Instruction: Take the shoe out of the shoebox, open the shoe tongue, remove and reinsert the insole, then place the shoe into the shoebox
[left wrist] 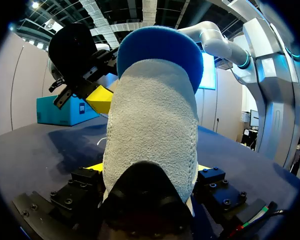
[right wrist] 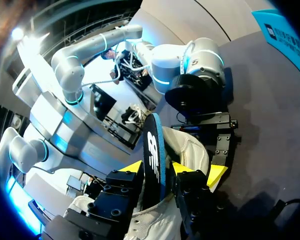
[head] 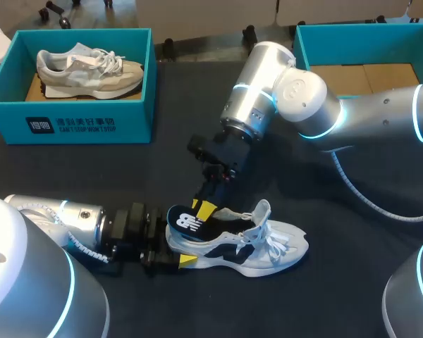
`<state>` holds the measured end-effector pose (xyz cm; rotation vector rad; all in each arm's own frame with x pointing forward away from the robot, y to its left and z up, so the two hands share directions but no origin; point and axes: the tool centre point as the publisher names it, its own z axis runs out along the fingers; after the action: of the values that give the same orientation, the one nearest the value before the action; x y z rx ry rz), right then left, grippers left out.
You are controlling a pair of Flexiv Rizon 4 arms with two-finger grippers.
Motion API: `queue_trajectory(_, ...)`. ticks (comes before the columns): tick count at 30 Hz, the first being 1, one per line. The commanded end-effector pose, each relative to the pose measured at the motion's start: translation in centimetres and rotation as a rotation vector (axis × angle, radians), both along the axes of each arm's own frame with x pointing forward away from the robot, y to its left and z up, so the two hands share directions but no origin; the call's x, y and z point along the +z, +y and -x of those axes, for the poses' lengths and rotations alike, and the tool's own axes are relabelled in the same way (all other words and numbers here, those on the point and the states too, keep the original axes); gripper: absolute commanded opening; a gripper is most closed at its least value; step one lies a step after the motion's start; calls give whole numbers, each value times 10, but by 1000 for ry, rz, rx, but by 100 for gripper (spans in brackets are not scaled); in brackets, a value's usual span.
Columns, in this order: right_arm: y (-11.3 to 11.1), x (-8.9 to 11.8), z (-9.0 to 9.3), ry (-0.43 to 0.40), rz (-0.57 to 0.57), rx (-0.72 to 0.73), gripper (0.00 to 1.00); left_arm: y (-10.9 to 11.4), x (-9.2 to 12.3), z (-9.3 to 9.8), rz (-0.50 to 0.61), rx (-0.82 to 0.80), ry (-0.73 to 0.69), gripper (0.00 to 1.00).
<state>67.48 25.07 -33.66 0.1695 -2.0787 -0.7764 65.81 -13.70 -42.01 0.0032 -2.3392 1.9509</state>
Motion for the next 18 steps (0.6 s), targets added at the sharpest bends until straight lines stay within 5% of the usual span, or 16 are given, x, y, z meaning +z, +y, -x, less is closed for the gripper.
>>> queue_trajectory(1, 1, 0, -2, 4, 5, -4, 6, 1, -4, -2, -2, 2, 0, 0)
queue_trajectory(2, 0, -1, -2, 5, 6, -5, 0, 1, -4, -2, -2, 2, 0, 0)
queue_trajectory(18, 12, 13, -4, -52, -9, 33, 0, 1, -4, -2, -2, 2, 0, 0)
